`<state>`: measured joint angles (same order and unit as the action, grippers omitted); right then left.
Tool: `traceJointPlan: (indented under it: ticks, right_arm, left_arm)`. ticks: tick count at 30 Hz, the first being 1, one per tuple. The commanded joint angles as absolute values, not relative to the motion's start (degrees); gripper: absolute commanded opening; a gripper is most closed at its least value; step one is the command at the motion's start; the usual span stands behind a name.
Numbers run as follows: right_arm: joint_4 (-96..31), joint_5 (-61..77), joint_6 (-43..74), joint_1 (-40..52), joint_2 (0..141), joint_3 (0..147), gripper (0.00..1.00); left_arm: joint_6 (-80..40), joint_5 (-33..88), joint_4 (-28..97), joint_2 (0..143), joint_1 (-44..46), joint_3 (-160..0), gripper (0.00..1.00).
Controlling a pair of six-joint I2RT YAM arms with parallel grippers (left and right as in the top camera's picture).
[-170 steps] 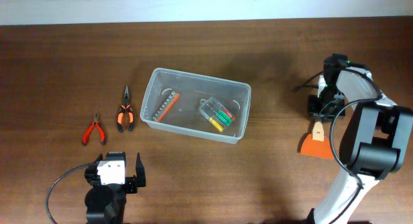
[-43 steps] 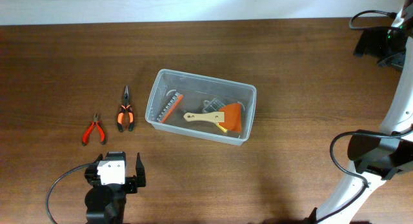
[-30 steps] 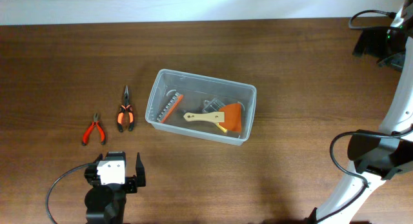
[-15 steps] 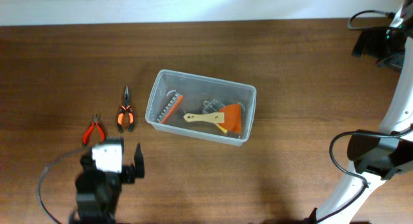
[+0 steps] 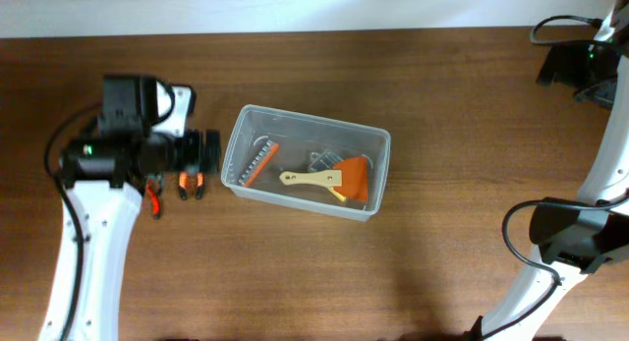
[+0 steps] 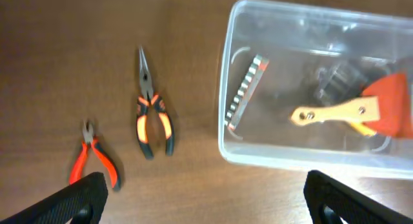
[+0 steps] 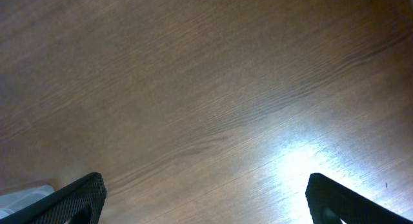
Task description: Pack container
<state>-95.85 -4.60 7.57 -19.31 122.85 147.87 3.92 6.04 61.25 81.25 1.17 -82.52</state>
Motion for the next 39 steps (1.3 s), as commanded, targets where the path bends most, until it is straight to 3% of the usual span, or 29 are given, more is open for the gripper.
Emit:
traceJointPlan:
  ticks: [1,8,14,19,25,39]
  right_arm:
    - [-95.8,-4.5,8.0,-19.5,122.2,148.6,0.99]
    - [-95.8,-4.5,8.0,-19.5,122.2,148.6,0.99]
    - [-95.8,-4.5,8.0,-19.5,122.2,148.6,0.99]
    - [-95.8,-4.5,8.0,-19.5,122.2,148.6,0.99]
    - [-95.8,-4.5,8.0,-19.5,122.2,148.6,0.99]
    - [-95.8,-4.5,8.0,-19.5,122.2,148.6,0.99]
  left_arm:
    - [4.8,7.7,61.8,83.1,1.3,-87.4,0.99]
    - [2.8,0.9,62.0,83.2,1.3,-87.4,0.95]
    - [-3.7,-1.3,62.6,85.6,-0.3,-87.4,0.72]
    - [-4.7,-0.9,63.1,90.5,-1.9,-87.4,0.65]
    - [-4.7,1.7,63.3,99.6,-2.2,-87.4,0.47]
    - [-4.7,2.7,63.0,113.9,-2.2,-87.4,0.45]
